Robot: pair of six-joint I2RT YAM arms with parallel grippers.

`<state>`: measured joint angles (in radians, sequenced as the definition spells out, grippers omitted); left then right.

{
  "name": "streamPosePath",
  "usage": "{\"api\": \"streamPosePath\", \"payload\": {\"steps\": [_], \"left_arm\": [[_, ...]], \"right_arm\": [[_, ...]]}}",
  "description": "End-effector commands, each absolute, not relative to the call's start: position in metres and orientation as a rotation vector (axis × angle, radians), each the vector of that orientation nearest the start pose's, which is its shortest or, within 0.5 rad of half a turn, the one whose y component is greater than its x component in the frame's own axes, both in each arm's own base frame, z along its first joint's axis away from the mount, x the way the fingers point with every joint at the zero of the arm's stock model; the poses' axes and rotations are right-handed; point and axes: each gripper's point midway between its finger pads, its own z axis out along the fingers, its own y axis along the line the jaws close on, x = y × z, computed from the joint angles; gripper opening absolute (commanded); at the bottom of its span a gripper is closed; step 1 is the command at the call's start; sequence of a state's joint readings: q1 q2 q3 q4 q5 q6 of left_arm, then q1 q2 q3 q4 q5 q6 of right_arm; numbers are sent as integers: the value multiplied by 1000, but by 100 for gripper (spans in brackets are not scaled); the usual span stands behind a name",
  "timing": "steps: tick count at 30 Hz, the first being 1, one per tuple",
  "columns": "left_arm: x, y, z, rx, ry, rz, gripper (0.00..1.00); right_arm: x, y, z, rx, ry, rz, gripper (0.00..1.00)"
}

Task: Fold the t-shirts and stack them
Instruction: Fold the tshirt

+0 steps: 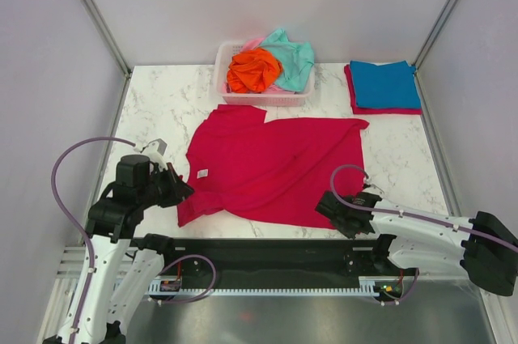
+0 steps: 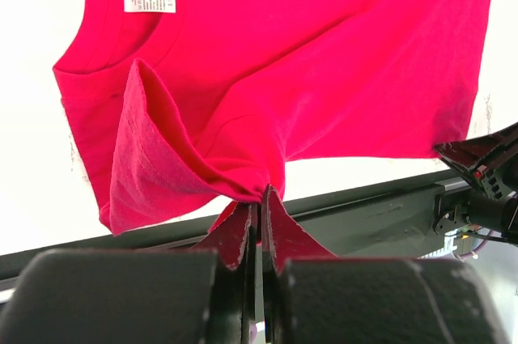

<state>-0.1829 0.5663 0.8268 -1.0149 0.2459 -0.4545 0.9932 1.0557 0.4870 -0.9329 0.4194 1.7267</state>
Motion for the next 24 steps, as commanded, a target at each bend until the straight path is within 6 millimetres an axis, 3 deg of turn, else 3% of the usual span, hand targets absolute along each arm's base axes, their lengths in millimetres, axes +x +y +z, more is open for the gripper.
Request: {"api": "streamPosePath", "payload": {"steps": [1, 3, 7, 9, 10, 12, 13, 14, 17, 19, 24], "left_arm": [[158, -94, 193, -110, 2317, -620, 3], [159, -94, 192, -113, 2319, -614, 3], [159, -93, 191, -120, 2327, -607, 3], [160, -91, 190, -126, 2332, -595, 2], [161, -90, 191, -130, 2331, -587, 2], [161, -90, 190, -134, 2339, -582, 2], [160, -89, 191, -135, 2340, -580, 2], [160, -89, 191, -135, 2342, -580, 2], [159, -91, 190, -135, 2360, -594, 2], [157, -94, 191, -136, 2371, -615, 2], [153, -104, 199, -85, 2392, -687, 2]], "right_arm": [[109, 105, 2, 1046, 2508, -47, 28], [111, 106, 4, 1023, 2492, -41, 1], [121, 105, 20, 994, 2436, -19, 0], [132, 111, 41, 988, 2388, 51, 0], [135, 101, 50, 968, 2355, 15, 0], [145, 100, 82, 970, 2283, 72, 0], [143, 89, 92, 952, 2271, 36, 0], [151, 86, 114, 957, 2204, 95, 0], [151, 65, 145, 952, 2124, 125, 0], [147, 51, 153, 955, 2095, 124, 0], [144, 42, 178, 935, 2042, 263, 0]]}}
